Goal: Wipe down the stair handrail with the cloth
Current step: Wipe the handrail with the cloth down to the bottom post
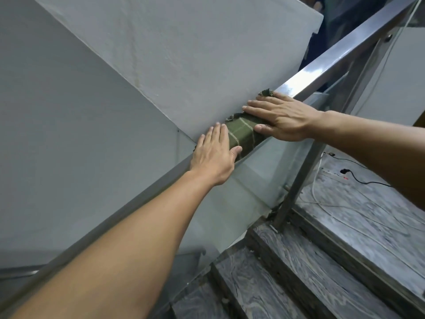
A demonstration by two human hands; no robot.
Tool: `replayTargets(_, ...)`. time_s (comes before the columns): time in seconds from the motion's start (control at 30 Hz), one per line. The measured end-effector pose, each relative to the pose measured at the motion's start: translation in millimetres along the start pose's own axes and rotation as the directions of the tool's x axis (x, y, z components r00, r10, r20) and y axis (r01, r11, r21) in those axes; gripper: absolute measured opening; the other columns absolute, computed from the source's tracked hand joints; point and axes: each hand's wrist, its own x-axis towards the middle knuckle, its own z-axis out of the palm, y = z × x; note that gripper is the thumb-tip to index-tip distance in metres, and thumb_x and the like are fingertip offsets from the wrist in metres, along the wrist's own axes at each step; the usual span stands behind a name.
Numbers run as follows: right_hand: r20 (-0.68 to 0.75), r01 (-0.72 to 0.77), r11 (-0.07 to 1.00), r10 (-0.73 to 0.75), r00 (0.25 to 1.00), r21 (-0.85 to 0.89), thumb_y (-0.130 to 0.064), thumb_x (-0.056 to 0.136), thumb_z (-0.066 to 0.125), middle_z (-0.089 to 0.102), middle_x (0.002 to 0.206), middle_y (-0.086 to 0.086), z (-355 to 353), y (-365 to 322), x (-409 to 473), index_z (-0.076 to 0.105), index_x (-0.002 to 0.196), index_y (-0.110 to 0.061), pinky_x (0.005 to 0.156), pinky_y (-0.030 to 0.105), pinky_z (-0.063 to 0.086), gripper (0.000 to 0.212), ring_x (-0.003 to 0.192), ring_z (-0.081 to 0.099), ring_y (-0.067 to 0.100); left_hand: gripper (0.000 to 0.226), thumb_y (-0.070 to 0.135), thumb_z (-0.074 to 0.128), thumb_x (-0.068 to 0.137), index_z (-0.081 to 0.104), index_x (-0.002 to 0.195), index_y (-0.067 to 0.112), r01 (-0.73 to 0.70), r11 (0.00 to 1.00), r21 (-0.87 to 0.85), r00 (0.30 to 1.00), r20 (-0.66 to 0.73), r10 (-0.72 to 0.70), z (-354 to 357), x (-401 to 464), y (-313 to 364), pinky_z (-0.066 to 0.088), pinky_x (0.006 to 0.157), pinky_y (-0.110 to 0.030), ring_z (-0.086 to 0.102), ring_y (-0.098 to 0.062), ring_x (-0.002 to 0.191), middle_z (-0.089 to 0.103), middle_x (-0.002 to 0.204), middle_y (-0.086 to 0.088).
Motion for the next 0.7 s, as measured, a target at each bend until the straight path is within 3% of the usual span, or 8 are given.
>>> replayTargets(0.17, -0.062, 0.091, 0.996, -0.093, 0.994, -0.025, -0.067, 0.091, 0.007, 0.025, 0.159, 0.002, 5, -7, 1, 0.022, 0.152, -0.029, 0.119, 0.047, 0.016, 0.073, 0.146, 0.024, 0.025, 0.068, 0.044, 0.033, 0.097, 0.010, 0.147, 0.004, 0.046, 0.999, 0.026, 0.997, -0.057, -0.044, 4, -13, -5, 0.014, 0.119, -0.041, 0.013, -0.028, 0.146, 0.013, 0.158, -0.015)
replayTargets(0.37, -0.022, 0.169, 0.981, -0.172, 0.985, -0.094, -0.073, 0.088, 0.010, 0.031, 0.157, 0.005, -1, -16, 13, 0.021, 0.152, -0.018, 0.120, 0.050, 0.000, 0.085, 0.149, 0.012, 0.022, 0.067, 0.042, 0.041, 0.095, 0.017, 0.144, 0.003, 0.071, 0.994, 0.078, 0.991, -0.116, -0.062, 5, -24, -9, 0.025, 0.113, -0.042, 0.029, -0.031, 0.137, 0.030, 0.149, -0.015)
replayTargets(0.53, -0.019, 0.243, 0.968, -0.244, 0.970, -0.059, -0.071, 0.089, 0.009, 0.038, 0.152, 0.014, -1, -37, 18, 0.025, 0.150, -0.012, 0.117, 0.050, 0.023, 0.087, 0.142, 0.031, 0.029, 0.068, 0.043, 0.040, 0.095, 0.016, 0.144, 0.004, 0.098, 0.992, 0.079, 0.990, -0.112, -0.089, 6, -42, -26, 0.023, 0.115, -0.041, 0.027, -0.030, 0.139, 0.027, 0.152, -0.015)
replayTargets(0.7, -0.056, 0.325, 0.943, -0.329, 0.943, -0.080, -0.066, 0.092, 0.024, 0.043, 0.150, 0.010, 2, -68, 21, 0.027, 0.150, -0.016, 0.113, 0.049, 0.031, 0.077, 0.136, 0.041, 0.029, 0.070, 0.046, 0.039, 0.094, 0.015, 0.145, 0.005, 0.128, 0.988, 0.091, 0.987, -0.113, -0.117, 3, -75, -49, 0.023, 0.115, -0.040, 0.027, -0.029, 0.139, 0.027, 0.152, -0.014)
